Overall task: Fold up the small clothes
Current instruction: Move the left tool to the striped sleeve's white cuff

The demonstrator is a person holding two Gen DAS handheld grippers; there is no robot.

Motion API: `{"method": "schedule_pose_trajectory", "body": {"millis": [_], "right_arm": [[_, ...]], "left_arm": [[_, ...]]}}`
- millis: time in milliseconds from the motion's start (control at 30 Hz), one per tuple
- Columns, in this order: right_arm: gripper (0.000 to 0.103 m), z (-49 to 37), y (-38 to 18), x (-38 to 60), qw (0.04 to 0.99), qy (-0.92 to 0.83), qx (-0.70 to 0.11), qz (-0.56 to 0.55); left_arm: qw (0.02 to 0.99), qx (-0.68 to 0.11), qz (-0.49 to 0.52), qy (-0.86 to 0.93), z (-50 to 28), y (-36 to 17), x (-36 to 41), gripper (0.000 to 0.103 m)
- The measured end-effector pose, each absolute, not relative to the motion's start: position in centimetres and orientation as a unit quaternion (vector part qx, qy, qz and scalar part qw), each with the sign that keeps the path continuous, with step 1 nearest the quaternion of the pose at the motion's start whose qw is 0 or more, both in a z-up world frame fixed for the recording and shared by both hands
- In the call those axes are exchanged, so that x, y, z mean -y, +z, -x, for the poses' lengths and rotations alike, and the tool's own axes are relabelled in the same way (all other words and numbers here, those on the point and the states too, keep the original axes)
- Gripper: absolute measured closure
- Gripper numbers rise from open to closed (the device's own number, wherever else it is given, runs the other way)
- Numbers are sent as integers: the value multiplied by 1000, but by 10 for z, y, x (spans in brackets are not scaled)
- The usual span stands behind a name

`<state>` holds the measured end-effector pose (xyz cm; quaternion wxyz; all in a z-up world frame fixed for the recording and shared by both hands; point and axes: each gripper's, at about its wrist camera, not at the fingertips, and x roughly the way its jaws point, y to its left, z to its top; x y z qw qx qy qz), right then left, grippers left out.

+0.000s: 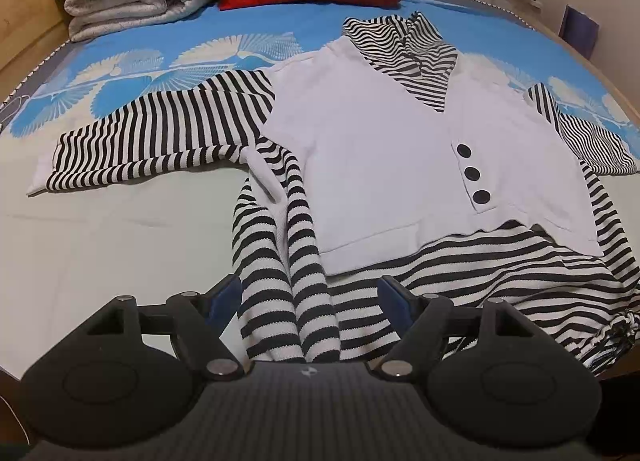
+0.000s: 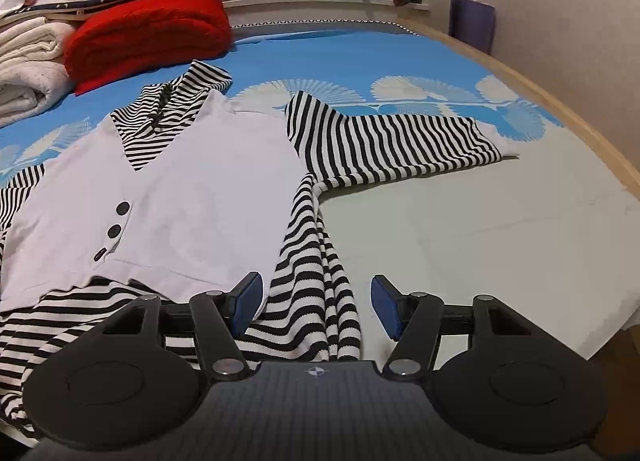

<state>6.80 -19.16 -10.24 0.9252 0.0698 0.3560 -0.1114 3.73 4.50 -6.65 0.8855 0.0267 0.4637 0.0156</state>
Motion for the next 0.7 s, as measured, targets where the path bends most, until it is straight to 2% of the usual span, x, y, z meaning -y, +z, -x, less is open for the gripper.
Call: {"method": "schedule_pose_trajectory", "body": {"millis": [400, 700], "right_arm": [[41, -70, -103, 190, 925, -111, -358, -68], [41, -78, -89, 180, 933, -93, -335, -91]], "left_arm": [[891, -453, -21, 15, -37, -63, -44, 23], [928, -368, -37, 49, -29, -28, -51, 23]]}}
